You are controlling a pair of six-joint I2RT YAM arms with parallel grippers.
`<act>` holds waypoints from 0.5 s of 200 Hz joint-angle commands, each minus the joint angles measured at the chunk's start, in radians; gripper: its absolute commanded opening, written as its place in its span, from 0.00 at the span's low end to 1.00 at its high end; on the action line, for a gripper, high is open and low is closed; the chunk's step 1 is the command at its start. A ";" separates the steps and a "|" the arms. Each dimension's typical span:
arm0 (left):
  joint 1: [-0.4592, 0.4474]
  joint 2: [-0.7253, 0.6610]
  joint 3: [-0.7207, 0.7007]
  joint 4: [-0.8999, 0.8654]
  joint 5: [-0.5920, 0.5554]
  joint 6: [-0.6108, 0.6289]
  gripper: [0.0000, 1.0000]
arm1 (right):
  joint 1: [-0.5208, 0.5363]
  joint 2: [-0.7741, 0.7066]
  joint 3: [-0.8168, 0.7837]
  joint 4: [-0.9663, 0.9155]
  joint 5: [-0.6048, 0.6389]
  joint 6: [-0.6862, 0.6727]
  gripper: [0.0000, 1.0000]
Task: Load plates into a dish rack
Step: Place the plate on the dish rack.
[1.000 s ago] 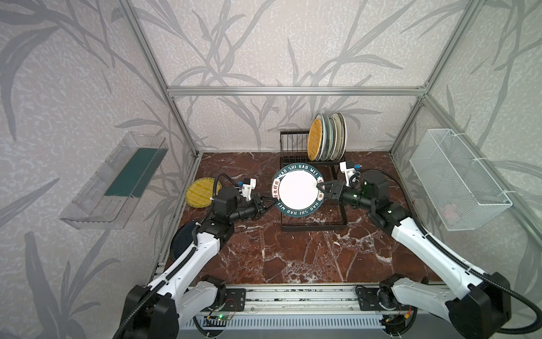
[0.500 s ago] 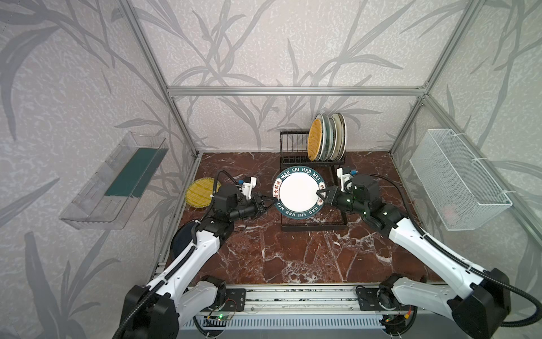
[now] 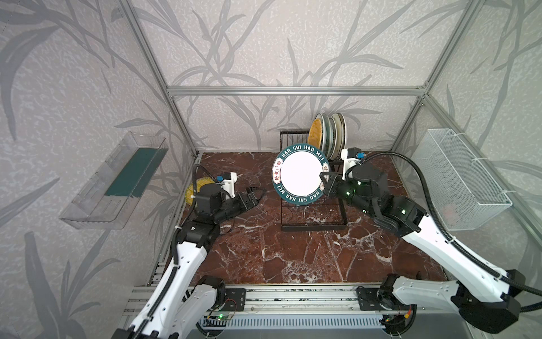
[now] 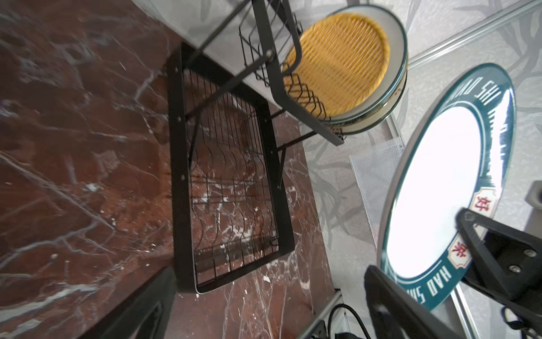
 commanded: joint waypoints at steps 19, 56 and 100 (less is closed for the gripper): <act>0.031 -0.092 0.076 -0.200 -0.085 0.192 0.99 | 0.033 0.139 0.265 -0.105 0.330 -0.158 0.00; 0.031 -0.095 0.086 -0.278 -0.113 0.264 0.99 | 0.040 0.352 0.576 -0.208 0.546 -0.260 0.00; 0.032 -0.114 0.027 -0.288 -0.102 0.288 0.99 | 0.038 0.645 0.963 -0.320 0.750 -0.394 0.00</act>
